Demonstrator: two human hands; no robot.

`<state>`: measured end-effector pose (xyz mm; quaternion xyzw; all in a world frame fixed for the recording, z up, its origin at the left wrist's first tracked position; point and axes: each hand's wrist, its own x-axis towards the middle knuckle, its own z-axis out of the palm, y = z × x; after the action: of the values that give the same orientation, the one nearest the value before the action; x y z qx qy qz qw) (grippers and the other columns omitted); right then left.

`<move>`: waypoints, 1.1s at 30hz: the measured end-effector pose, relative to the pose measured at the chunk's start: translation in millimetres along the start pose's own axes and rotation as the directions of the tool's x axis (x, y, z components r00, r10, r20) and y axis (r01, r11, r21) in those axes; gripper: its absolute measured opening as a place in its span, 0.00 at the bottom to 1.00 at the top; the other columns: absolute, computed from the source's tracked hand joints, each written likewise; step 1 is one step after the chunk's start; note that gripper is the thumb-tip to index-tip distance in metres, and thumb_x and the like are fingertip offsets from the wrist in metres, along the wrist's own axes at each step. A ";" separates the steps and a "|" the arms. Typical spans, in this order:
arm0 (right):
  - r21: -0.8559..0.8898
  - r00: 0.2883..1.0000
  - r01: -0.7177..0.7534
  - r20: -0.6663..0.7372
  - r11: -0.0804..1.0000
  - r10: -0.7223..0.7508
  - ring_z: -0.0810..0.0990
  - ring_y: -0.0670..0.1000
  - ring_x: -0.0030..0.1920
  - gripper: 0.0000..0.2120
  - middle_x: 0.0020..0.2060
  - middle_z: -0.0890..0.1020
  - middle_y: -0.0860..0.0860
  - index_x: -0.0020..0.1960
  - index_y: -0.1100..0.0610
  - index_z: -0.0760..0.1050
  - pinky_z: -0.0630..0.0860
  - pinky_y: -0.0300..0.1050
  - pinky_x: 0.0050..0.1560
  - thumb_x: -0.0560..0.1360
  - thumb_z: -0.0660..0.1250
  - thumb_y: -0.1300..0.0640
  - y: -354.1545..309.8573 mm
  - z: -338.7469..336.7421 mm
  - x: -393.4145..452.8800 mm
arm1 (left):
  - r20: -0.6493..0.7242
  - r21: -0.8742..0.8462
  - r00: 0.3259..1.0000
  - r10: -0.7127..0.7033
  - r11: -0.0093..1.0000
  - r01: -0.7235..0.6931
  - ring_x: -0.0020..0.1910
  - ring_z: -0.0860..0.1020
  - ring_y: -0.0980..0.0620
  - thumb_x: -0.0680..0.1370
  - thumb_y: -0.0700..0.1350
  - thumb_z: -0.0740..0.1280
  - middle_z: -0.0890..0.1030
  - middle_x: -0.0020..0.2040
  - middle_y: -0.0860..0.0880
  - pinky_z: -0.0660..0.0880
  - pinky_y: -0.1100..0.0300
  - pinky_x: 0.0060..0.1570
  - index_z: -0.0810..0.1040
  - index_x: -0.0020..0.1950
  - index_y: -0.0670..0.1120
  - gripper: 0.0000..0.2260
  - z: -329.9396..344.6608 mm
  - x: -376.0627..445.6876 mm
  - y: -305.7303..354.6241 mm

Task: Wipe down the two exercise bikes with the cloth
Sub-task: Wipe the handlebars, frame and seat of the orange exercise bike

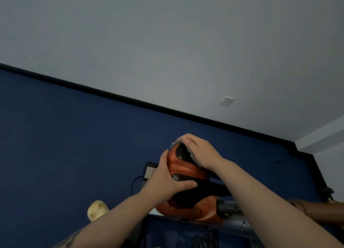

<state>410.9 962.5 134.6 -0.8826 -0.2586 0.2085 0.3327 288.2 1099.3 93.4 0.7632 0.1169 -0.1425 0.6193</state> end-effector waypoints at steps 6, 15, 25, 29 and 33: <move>-0.077 0.987 0.127 0.114 0.989 -0.118 0.74 0.40 0.62 0.19 0.56 0.80 0.38 0.52 0.40 0.80 0.68 0.48 0.66 0.81 0.50 0.46 -5.5 0.6 9.5 | -0.004 0.023 0.999 -0.040 0.999 0.040 0.56 0.77 0.62 0.53 0.68 0.79 0.75 0.59 0.60 0.77 0.58 0.59 0.57 0.71 0.58 0.53 0.3 3.2 -0.6; -0.186 0.957 0.183 0.259 0.965 -0.132 0.74 0.40 0.59 0.18 0.53 0.79 0.38 0.47 0.39 0.80 0.69 0.53 0.63 0.77 0.52 0.41 -16.8 -0.5 22.2 | -0.008 0.007 0.998 -0.069 0.998 0.069 0.58 0.78 0.57 0.53 0.67 0.79 0.77 0.59 0.57 0.76 0.54 0.60 0.60 0.71 0.56 0.51 1.3 4.9 0.2; 0.084 1.000 -0.005 0.030 0.996 0.003 0.79 0.46 0.57 0.15 0.54 0.82 0.45 0.66 0.36 0.69 0.72 0.43 0.60 0.82 0.51 0.40 13.4 -4.4 -6.6 | -0.097 0.216 0.995 -0.028 0.975 0.049 0.72 0.61 0.53 0.53 0.73 0.73 0.63 0.71 0.55 0.63 0.46 0.72 0.45 0.77 0.61 0.60 -1.8 -1.4 8.6; -0.120 0.997 0.057 -0.038 0.991 -0.062 0.68 0.32 0.64 0.16 0.63 0.67 0.24 0.66 0.23 0.58 0.66 0.34 0.59 0.79 0.49 0.34 22.4 3.7 -34.0 | -0.064 0.287 0.995 0.080 0.956 -0.058 0.74 0.56 0.54 0.58 0.71 0.72 0.56 0.75 0.59 0.60 0.43 0.73 0.34 0.72 0.71 0.57 -4.2 -7.5 14.1; -0.017 0.997 -0.053 -0.052 0.998 0.052 0.72 0.42 0.66 0.18 0.68 0.72 0.38 0.71 0.32 0.63 0.70 0.45 0.65 0.81 0.53 0.39 34.8 -5.6 -45.4 | -0.067 0.355 0.970 0.233 0.914 -0.195 0.76 0.49 0.60 0.60 0.70 0.71 0.45 0.77 0.65 0.58 0.44 0.74 0.37 0.74 0.68 0.54 -6.5 -6.6 17.4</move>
<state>389.6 910.3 123.2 -0.8971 -0.2285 0.1922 0.3256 288.7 1102.0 112.9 0.8750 0.0389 -0.0505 0.4800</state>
